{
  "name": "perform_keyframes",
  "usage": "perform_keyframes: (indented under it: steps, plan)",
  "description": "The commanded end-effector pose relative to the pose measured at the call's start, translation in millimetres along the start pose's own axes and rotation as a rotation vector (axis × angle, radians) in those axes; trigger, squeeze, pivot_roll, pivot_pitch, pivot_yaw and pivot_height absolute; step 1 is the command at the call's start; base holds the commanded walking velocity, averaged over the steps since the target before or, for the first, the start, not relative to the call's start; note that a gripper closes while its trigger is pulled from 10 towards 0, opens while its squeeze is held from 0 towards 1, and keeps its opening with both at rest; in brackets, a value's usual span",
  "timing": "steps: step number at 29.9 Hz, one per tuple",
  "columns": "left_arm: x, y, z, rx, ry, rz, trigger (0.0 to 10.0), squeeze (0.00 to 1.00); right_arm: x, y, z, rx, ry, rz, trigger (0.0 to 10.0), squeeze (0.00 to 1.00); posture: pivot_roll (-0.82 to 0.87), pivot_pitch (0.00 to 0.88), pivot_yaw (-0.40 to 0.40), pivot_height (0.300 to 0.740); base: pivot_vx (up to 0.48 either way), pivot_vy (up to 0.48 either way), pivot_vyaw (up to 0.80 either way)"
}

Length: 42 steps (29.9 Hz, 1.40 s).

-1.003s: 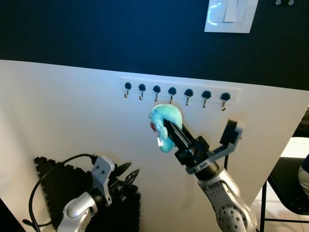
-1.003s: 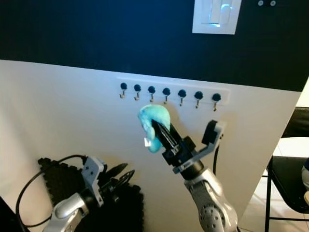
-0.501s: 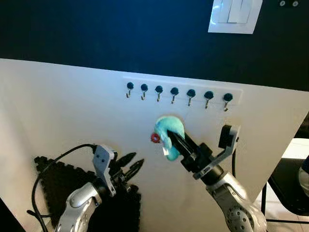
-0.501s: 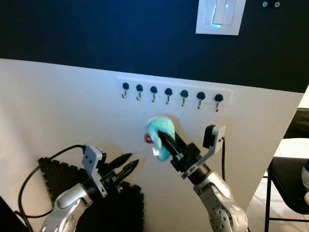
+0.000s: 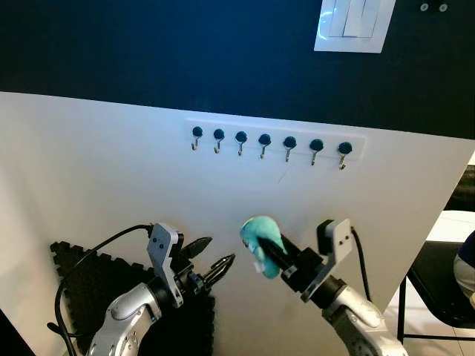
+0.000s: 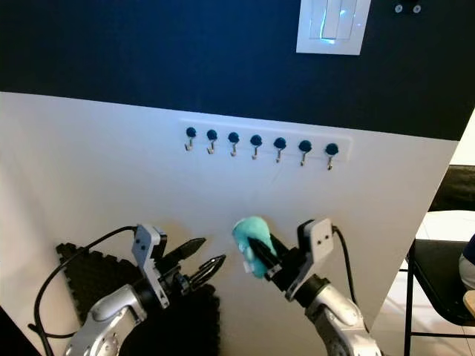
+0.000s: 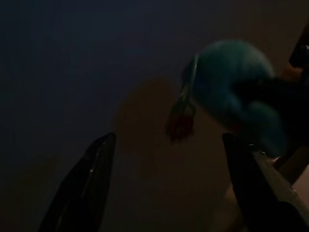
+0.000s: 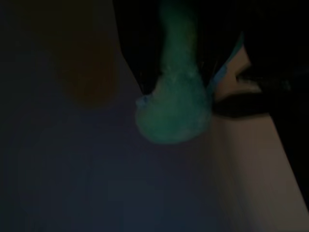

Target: Hang keys on a hook

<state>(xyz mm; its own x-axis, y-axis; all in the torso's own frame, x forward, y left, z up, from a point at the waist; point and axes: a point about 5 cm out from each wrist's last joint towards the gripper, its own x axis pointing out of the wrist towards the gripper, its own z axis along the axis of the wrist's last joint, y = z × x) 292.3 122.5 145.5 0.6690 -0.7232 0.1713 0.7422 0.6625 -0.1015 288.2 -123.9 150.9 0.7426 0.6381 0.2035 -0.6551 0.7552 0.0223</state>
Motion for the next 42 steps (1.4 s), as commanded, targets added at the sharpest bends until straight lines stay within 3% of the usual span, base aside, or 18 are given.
perform_keyframes:
  steps: [1,2,9,12,17,19,21,30,34,35,36,37,42]
  plan:
    - [1.6,-4.0,-2.9,-0.061,0.016,0.002,10.0,0.08,0.3,2.5,-8.2,-0.050,0.025,0.001,10.0,0.00,0.05,0.022,-0.002,0.740,0.000,0.000,0.00]
    - [2.1,-5.3,-4.9,-0.103,0.033,0.001,10.0,0.00,1.1,2.7,-10.6,-0.069,0.030,-0.001,10.0,0.00,0.05,0.022,-0.002,0.740,0.000,0.000,0.00]
    - [4.9,-8.8,-10.8,-0.225,0.070,0.015,10.0,0.00,3.8,8.3,-17.4,-0.131,0.043,0.024,10.0,0.00,0.05,0.024,-0.002,0.740,0.000,0.000,0.00]
    - [6.9,-13.0,-10.9,-0.320,0.063,0.004,10.0,0.00,4.8,12.9,-21.9,-0.164,0.035,0.034,10.0,0.00,0.05,0.026,-0.004,0.740,0.000,0.000,0.00]
    - [6.7,-14.7,-11.4,-0.349,0.068,-0.005,10.0,0.00,5.5,14.4,-23.1,-0.174,0.028,0.039,10.0,0.00,0.05,0.027,-0.005,0.740,0.000,0.000,0.00]
    - [7.4,-18.1,-8.3,-0.438,0.027,-0.018,10.0,0.00,6.8,20.3,-24.5,-0.170,0.007,0.062,10.0,0.00,0.05,0.029,-0.004,0.740,0.000,0.000,0.00]
    - [7.6,-19.1,-6.5,-0.469,0.011,-0.020,10.0,0.00,7.1,22.2,-25.4,-0.169,-0.002,0.069,10.0,0.00,0.05,0.029,-0.004,0.740,0.000,0.000,0.00]
    - [8.0,-20.3,-4.6,-0.499,-0.009,-0.026,10.0,0.00,6.9,24.9,-26.0,-0.160,-0.012,0.081,10.0,0.00,0.05,0.030,-0.005,0.740,0.000,0.000,0.00]
    - [8.5,-27.1,-5.6,-0.519,0.009,-0.061,10.0,0.00,5.6,33.8,-27.1,-0.108,-0.037,0.141,10.0,0.00,0.05,0.031,-0.003,0.740,0.000,0.000,0.00]
    - [9.1,-29.6,-5.9,-0.520,0.018,-0.073,4.7,0.00,5.3,37.1,-27.4,-0.089,-0.049,0.162,10.0,0.00,0.05,0.031,-0.003,0.740,0.000,0.000,0.00]
    - [9.1,-29.6,-5.9,-0.520,0.018,-0.073,4.7,0.00,5.3,37.1,-27.4,-0.089,-0.049,0.162,10.0,0.00,0.05,0.031,-0.003,0.740,0.000,0.000,0.00]
    - [9.5,-31.0,-6.0,-0.519,0.024,-0.078,0.0,0.00,5.2,38.8,-27.6,-0.080,-0.055,0.173,10.0,0.00,0.05,0.031,-0.003,0.740,0.000,0.000,0.00]
    - [10.0,-32.2,-5.5,-0.506,0.037,-0.087,0.0,0.00,5.9,40.0,-28.9,-0.078,-0.062,0.177,10.0,0.00,0.05,0.027,-0.003,0.740,0.000,0.000,0.00]
